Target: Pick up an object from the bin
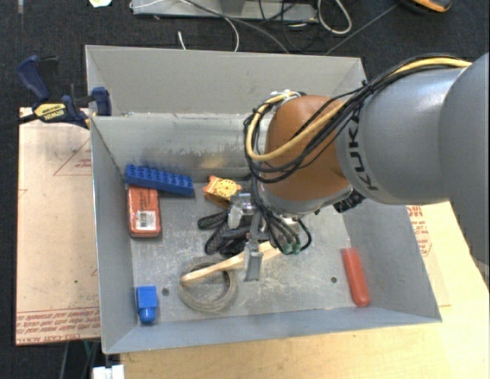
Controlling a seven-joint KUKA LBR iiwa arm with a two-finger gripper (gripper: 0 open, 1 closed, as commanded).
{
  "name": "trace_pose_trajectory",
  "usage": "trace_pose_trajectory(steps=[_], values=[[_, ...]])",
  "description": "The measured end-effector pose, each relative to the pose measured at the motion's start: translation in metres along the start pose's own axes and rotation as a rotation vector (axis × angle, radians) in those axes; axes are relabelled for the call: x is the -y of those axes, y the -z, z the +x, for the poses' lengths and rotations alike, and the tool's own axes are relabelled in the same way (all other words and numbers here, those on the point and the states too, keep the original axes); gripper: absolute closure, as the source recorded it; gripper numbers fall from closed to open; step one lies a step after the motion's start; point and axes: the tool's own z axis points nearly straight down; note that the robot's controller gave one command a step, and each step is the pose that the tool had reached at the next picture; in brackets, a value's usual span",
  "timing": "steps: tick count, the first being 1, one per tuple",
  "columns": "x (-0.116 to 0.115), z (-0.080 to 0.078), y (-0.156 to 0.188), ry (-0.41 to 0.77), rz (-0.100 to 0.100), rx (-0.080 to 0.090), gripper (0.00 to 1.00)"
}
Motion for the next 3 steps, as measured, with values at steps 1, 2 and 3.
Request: trace_pose_trajectory(steps=[1,2,3], values=[[0.001,-0.002,0.005,-0.003,-0.001,0.007,0.00],[0.065,-0.045,-0.074,0.017,-0.002,0.010,0.00],[0.059,-0.053,-0.072,0.054,-0.004,0.016,0.00]])
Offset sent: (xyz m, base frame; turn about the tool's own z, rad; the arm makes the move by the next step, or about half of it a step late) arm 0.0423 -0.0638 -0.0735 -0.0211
